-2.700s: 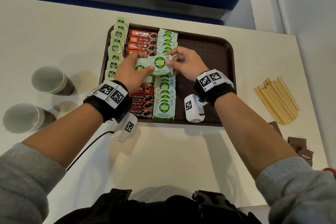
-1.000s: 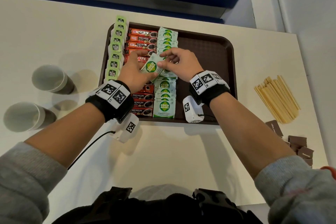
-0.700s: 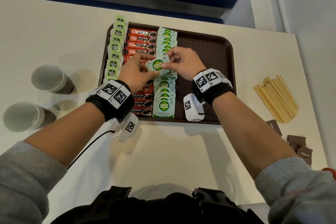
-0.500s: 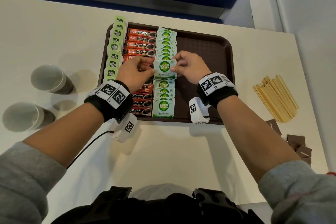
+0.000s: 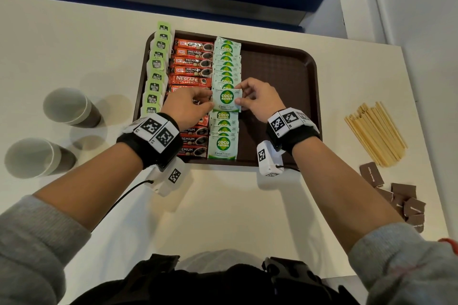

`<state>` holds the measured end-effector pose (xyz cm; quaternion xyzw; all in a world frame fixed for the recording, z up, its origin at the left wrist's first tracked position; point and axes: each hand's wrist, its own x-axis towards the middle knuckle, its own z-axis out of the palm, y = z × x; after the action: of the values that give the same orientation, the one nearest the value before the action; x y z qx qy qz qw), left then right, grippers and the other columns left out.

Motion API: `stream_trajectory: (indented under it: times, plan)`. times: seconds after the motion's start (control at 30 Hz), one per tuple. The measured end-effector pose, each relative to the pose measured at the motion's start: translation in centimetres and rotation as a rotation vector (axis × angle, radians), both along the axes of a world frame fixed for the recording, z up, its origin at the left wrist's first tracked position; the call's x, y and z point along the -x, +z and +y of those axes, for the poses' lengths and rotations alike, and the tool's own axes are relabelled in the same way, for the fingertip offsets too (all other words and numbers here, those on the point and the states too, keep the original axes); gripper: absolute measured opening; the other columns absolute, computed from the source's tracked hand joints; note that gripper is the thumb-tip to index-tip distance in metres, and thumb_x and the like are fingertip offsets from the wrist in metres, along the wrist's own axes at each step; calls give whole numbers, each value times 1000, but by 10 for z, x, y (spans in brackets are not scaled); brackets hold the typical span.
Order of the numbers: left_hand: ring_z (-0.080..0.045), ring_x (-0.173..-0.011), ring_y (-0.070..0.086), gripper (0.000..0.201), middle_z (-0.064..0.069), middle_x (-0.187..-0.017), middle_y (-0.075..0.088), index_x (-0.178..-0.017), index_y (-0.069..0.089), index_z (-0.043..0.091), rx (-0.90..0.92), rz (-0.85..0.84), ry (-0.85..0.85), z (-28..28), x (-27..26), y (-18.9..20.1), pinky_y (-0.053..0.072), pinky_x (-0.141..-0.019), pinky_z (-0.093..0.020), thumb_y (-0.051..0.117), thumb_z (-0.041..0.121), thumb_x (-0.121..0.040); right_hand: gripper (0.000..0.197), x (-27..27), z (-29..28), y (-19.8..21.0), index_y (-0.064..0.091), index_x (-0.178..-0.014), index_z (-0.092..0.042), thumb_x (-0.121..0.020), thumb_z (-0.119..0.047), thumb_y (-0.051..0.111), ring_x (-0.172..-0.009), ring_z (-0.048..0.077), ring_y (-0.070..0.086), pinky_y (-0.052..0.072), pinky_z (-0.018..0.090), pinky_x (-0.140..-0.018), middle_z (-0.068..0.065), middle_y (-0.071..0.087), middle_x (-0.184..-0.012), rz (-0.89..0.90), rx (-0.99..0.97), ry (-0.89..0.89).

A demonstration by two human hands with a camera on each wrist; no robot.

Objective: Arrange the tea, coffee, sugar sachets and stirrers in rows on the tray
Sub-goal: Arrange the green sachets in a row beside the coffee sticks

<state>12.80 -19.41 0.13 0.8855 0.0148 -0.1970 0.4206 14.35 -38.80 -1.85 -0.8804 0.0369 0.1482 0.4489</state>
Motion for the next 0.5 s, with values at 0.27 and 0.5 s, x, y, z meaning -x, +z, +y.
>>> stream_trajectory:
  times: [0.27,0.5]
  plan:
    - [-6,-87,53,35,6,-101,66,-124,63,18,-39,43,-54,0,1,0,37,-81,-18,61,26,-90,24,5,3,1,63,-97,-15,-78,-7,74,-66,6,50,48,15,-68,2,58,-85,-17,30,-34]
    - [-6,-88,53,34,5,-105,67,-124,63,20,-52,40,-58,-1,2,2,37,-82,-18,61,27,-90,31,7,2,2,63,-102,-11,-75,-8,77,-61,2,48,42,2,-59,1,58,-91,-22,25,-69]
